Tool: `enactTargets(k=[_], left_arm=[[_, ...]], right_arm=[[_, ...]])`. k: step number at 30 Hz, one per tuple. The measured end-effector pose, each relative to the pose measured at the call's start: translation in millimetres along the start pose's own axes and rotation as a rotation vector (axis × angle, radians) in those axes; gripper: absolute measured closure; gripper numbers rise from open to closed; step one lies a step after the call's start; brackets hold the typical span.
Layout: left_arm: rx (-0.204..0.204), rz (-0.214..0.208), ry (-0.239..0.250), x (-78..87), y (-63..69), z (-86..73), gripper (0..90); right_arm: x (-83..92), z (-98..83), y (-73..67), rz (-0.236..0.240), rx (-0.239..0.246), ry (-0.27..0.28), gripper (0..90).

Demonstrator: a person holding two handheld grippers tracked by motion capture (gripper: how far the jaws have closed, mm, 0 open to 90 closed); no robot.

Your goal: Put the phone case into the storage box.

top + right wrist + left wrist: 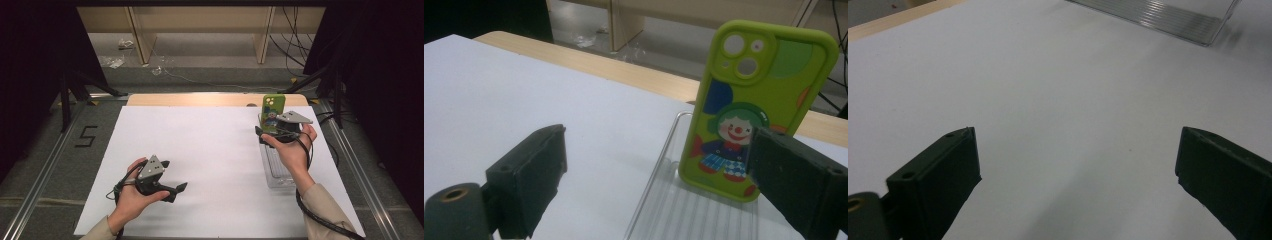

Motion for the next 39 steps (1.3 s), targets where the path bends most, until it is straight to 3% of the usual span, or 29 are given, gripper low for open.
enactTargets(k=[39], left_arm=[[-0.008,-0.003,-0.002,-2.9,0.0,2.2,3.6]], right_arm=[[36.4,-14.2,-14.3,0.1,0.016,0.013,12.6]])
Point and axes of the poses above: each handheld gripper's, and its own axes: x roughly backward along the jaws, z roughly out of its top, y roughly to its right, the point moved 7 cm from there along -x, roughly forward along the jaws, and after that the axes turned 15 degrees about -z, right-handed, at the moved point
